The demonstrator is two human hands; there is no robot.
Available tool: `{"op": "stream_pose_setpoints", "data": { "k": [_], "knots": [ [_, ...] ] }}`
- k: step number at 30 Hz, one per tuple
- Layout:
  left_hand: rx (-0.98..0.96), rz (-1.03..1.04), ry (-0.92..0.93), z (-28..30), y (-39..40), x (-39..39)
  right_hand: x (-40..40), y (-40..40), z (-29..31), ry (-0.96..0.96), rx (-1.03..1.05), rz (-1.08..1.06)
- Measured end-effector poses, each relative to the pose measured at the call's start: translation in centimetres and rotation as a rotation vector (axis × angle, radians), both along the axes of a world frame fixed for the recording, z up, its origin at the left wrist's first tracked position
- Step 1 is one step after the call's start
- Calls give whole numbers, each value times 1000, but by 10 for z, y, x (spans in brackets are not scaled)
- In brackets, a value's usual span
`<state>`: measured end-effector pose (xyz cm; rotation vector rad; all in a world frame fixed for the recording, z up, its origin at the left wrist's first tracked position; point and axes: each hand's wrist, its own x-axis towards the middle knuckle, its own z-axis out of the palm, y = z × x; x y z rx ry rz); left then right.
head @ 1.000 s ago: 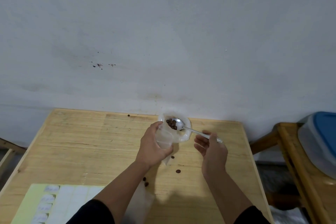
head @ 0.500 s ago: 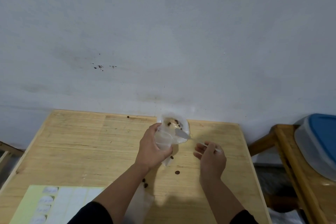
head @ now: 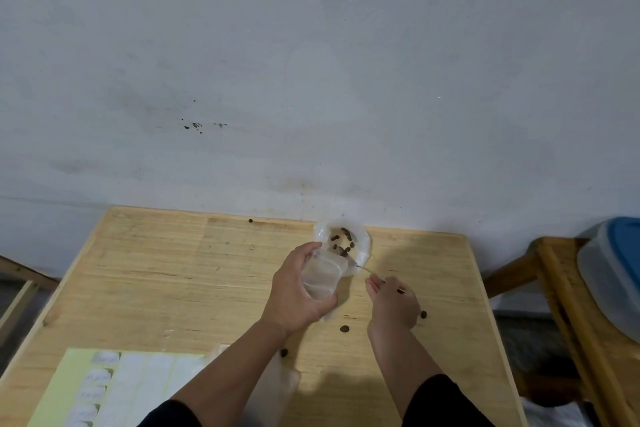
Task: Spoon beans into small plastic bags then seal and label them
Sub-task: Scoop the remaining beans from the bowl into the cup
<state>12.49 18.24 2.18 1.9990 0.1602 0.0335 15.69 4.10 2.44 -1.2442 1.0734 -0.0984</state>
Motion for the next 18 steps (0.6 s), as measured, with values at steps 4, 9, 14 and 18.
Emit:
{"op": "stream_pose_setpoints", "data": {
  "k": [4,9,14,18],
  "knots": [
    [-12,-21,-9,2,-1,-4,5,7,0,-39,186,-59],
    [-14,-21,0,6,-2,-5,10,11,-2,-44,273,-34],
    [-7,-16,-1,8,-1,-3,16,13,-6,-56,312,34],
    [-4,-4,11,6,3,0,17,12,-8,-104,386,97]
  ]
}}
